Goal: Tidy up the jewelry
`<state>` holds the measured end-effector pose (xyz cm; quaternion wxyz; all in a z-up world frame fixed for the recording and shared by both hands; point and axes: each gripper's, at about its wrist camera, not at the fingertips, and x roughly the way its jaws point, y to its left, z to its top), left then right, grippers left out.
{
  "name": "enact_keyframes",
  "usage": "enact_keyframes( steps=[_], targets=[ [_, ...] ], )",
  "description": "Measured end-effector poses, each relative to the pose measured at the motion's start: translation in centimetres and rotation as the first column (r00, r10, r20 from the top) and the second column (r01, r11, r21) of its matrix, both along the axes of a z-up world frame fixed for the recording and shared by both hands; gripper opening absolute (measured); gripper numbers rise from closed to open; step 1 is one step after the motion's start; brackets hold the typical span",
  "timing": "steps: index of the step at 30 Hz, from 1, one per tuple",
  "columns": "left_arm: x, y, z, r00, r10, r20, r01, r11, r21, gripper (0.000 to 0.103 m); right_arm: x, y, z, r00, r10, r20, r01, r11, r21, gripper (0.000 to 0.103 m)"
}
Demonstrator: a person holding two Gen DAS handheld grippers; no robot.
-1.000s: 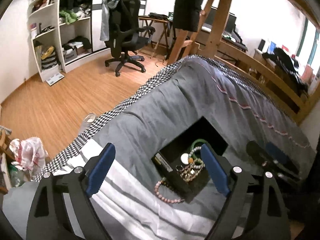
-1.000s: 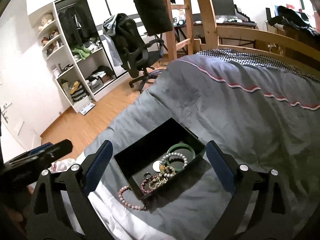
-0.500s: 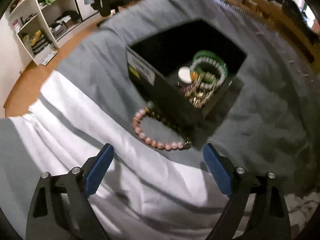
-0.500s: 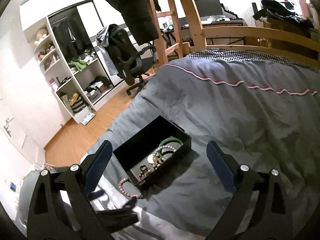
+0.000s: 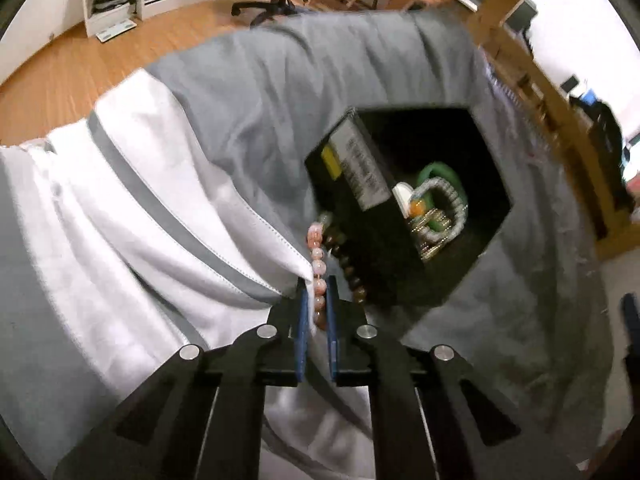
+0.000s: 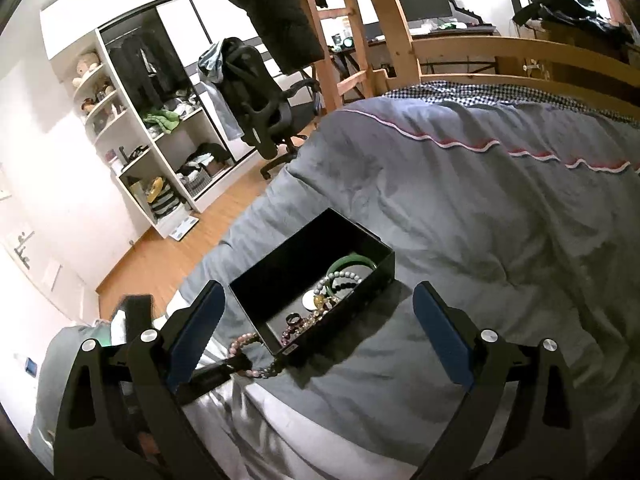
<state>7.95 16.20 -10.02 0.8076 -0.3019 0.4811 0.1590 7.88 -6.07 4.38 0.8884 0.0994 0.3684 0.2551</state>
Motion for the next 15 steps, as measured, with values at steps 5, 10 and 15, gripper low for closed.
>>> enact_keyframes(
  steps=[5, 10, 15],
  targets=[
    [-0.5, -0.9, 4.2, 0.996, -0.039, 0.087, 0.037, 0.999, 0.022, 0.005, -0.1, -0.4, 0.0, 1.0, -0.009, 0.002, 0.009, 1.0, 0.023, 0.094],
    [0.5, -2.0, 8.8, 0.977, -0.116, 0.177, 0.104, 0.992, 0.073, 0.004, -0.1, -0.9, -0.3, 1.0, -0.015, -0.007, 0.016, 0.999, 0.041, 0.094],
    [2.0, -2.4, 9.3, 0.974, -0.168, 0.153, 0.156, 0.984, 0.086, 0.004, -0.4, -1.6, -0.9, 1.0, -0.015, -0.016, 0.016, 0.999, 0.052, 0.094]
  ],
)
